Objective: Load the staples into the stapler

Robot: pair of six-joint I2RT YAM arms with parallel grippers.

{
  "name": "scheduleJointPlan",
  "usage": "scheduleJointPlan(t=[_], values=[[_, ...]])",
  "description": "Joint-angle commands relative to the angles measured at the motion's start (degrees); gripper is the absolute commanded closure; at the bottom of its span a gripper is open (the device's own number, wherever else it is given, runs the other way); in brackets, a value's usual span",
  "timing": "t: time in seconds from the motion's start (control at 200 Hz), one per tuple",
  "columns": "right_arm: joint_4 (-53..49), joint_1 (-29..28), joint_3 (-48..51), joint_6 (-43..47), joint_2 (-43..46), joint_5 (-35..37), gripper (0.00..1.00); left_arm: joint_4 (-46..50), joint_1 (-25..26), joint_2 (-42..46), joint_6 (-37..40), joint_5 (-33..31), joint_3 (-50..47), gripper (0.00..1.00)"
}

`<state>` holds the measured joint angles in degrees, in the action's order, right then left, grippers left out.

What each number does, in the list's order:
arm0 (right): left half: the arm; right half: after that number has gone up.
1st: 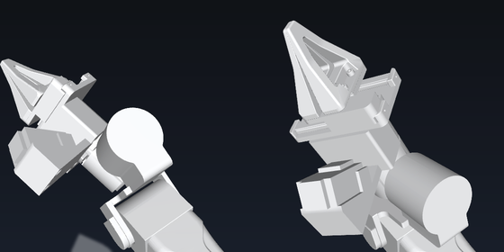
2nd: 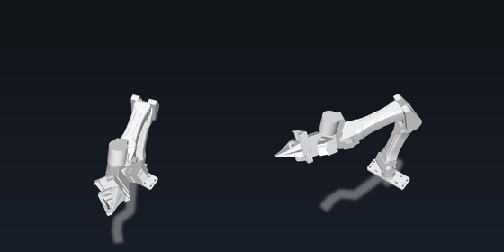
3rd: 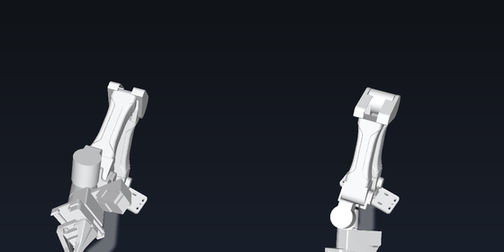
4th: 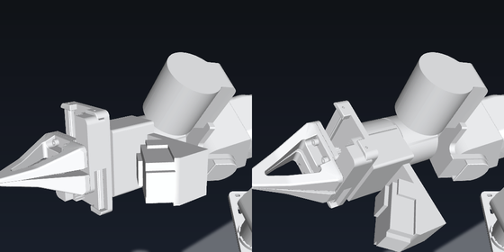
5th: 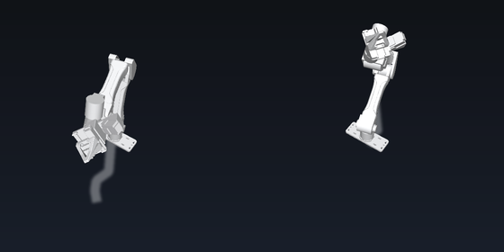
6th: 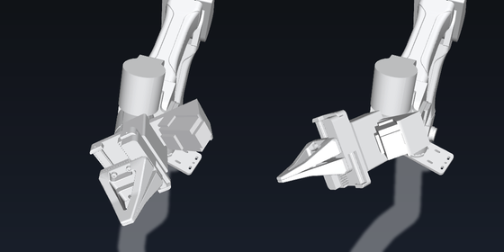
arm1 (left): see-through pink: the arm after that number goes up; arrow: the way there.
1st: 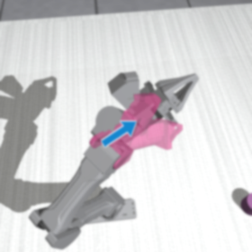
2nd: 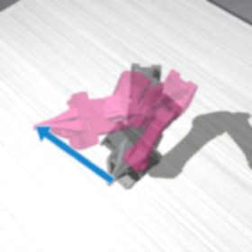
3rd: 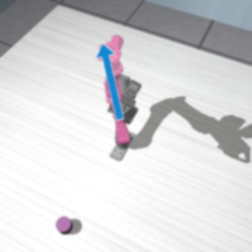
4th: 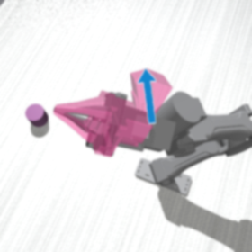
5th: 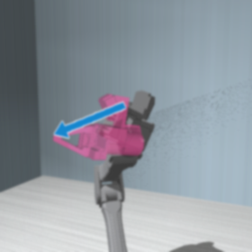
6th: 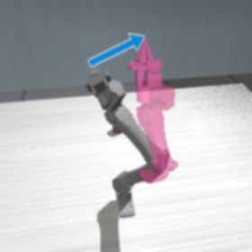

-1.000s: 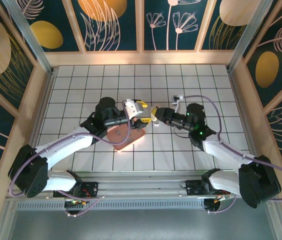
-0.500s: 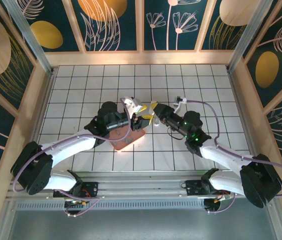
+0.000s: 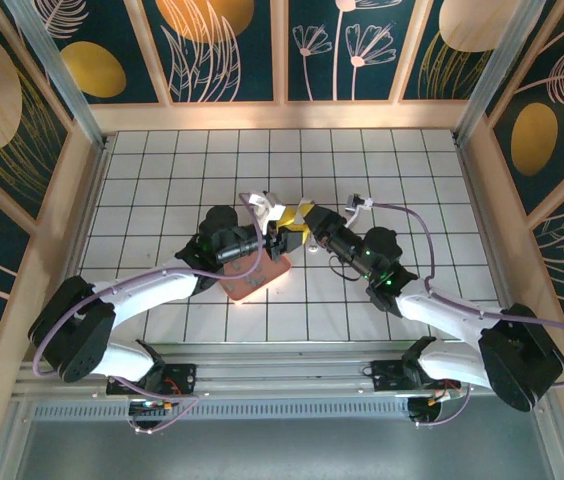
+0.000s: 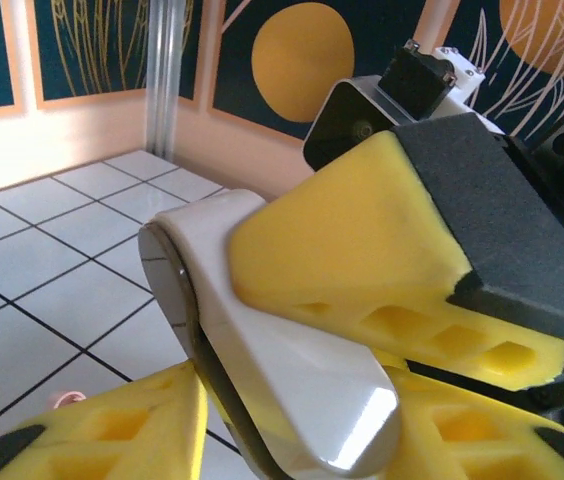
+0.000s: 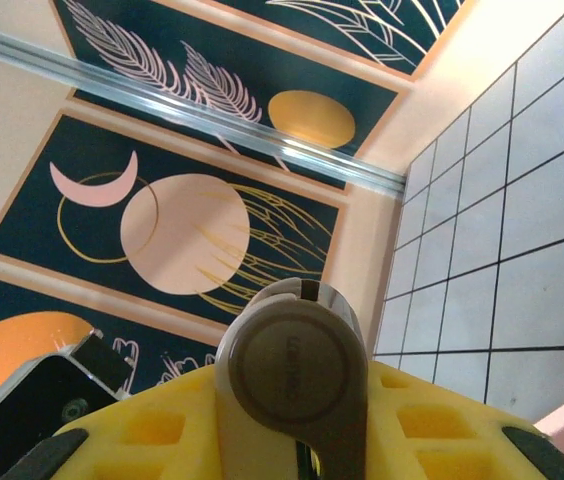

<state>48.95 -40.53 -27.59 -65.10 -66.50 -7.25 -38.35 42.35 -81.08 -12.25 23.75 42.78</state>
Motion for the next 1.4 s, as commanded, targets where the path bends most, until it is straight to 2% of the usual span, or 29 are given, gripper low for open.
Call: scheduleJointPlan(t=[0.0,0.13,0.245,0.465,0.57,0.64,0.741,0.851,1.001,1.186,1.271,1.396], values=[[3.08,-1.39,1.03,-0.39,-0.15,-1.27,0.68,-5.33,-0.53,-0.57,-2.81,-3.20,0.01,0.63],[2.34,-1.30,1.66,0.54,0.24,-1.78,0.68,-4.75,-0.52,0.02,-3.41,-6.33,0.02,0.86],[0.36,-1.08,1.49,2.74,1.02,-2.09,0.65,-2.36,-0.51,0.82,-1.59,-5.85,0.54,1.00],[-1.41,1.37,1.49,6.09,2.12,-4.64,0.57,1.79,-0.53,2.15,2.34,-3.88,1.21,1.00],[-2.78,3.31,1.40,7.86,3.22,-7.14,0.49,4.44,-0.53,3.03,4.99,-2.92,1.47,1.00],[-4.80,4.92,1.38,9.87,4.83,-8.36,0.44,8.16,-0.52,3.58,7.79,-2.85,2.22,1.00],[-10.06,8.07,0.91,15.18,8.52,-10.26,0.42,15.71,-0.62,3.91,13.64,-1.21,4.15,1.00],[-19.48,10.83,-2.29,28.43,12.21,-13.52,0.42,25.26,-0.67,3.41,21.52,2.45,7.94,1.00],[-35.09,11.53,-10.15,55.97,12.37,-21.59,0.42,35.81,-0.60,2.46,32.02,8.03,11.77,1.00],[-52.06,11.60,-17.64,85.83,10.31,-28.37,0.34,44.99,-0.70,0.71,40.58,13.92,16.30,1.00],[-56.25,11.65,-18.92,95.93,10.18,-30.33,0.32,46.61,-0.94,0.24,42.13,15.84,17.13,1.00],[-62.11,12.37,-21.50,105.23,8.41,-33.49,0.32,47.78,-1.57,0.01,43.49,19.27,17.59,1.00]])
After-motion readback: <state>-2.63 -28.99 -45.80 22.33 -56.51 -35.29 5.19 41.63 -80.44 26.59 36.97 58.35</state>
